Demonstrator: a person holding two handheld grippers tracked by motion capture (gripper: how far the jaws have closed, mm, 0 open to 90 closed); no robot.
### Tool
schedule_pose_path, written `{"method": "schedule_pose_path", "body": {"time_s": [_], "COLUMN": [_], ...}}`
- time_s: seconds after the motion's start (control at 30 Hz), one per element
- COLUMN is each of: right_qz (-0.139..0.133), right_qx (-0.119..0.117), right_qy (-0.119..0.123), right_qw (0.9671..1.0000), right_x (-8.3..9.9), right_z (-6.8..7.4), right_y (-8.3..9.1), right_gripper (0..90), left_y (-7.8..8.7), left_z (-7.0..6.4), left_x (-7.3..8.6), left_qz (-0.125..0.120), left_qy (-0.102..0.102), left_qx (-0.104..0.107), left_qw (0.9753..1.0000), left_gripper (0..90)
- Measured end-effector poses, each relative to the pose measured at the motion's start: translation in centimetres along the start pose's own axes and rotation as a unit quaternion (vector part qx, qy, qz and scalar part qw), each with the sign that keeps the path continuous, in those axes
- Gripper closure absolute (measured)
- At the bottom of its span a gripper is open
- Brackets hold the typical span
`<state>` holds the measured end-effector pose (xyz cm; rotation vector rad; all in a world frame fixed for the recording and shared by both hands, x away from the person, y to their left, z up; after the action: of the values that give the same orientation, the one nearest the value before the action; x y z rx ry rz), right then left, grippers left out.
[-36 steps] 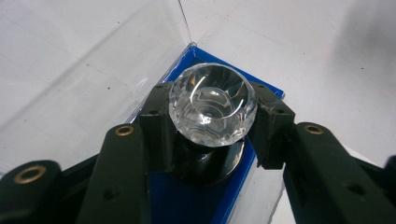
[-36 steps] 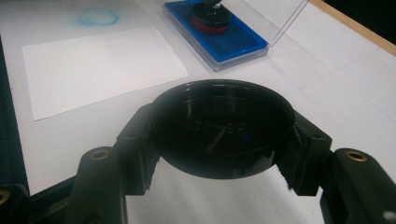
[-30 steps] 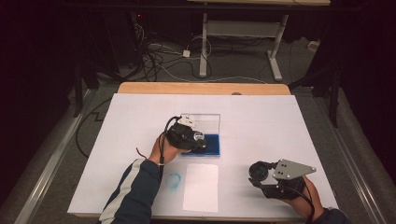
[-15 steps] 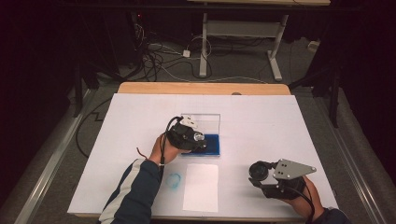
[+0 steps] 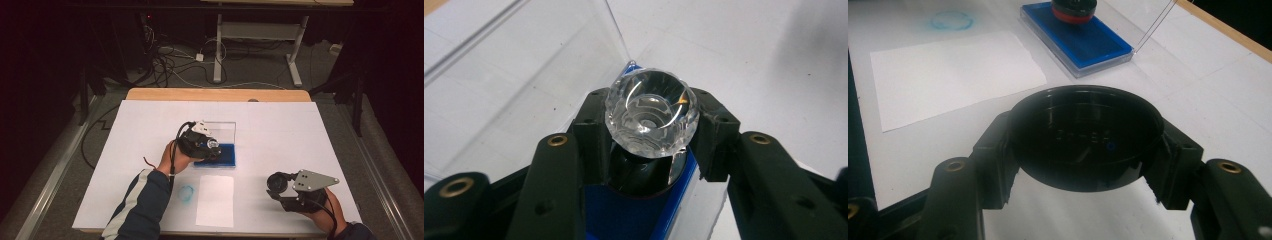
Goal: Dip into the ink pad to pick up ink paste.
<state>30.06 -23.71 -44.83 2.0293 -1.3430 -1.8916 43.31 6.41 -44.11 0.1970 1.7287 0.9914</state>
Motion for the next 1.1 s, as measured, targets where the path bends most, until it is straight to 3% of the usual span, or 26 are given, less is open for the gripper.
{"method": "schedule_pose_path", "body": {"time_s": [0.67,1.1], "right_qz": [-0.006,-0.007], "right_qx": [0.001,0.007], "right_qy": [-0.005,-0.006], "right_qw": [1.0,0.9999], "right_x": [-0.1,0.0], "right_z": [-0.4,-0.5], "right_y": [-0.1,0.1], "right_gripper": [38.9,39.0], "left_y": [3.7,5.2], "left_z": [-0.7,-2.7], "left_x": [0.5,1.4], "left_qz": [-0.052,-0.072], "left_qy": [-0.014,-0.045], "left_qx": [-0.019,-0.018], "left_qw": [0.9984,0.9962], "left_gripper": [54.3,54.3]}}
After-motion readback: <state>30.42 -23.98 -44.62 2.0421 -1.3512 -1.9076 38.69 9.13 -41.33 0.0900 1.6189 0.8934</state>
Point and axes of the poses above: each handheld gripper's, and its own axes: y roughly backward along the jaws, x roughly out of its underside, z roughly to its left, the point moved 3 cm from there along -y, roughly forward along the jaws, and after that the axes turned 4 degrees about y, right-handed, at the moved point
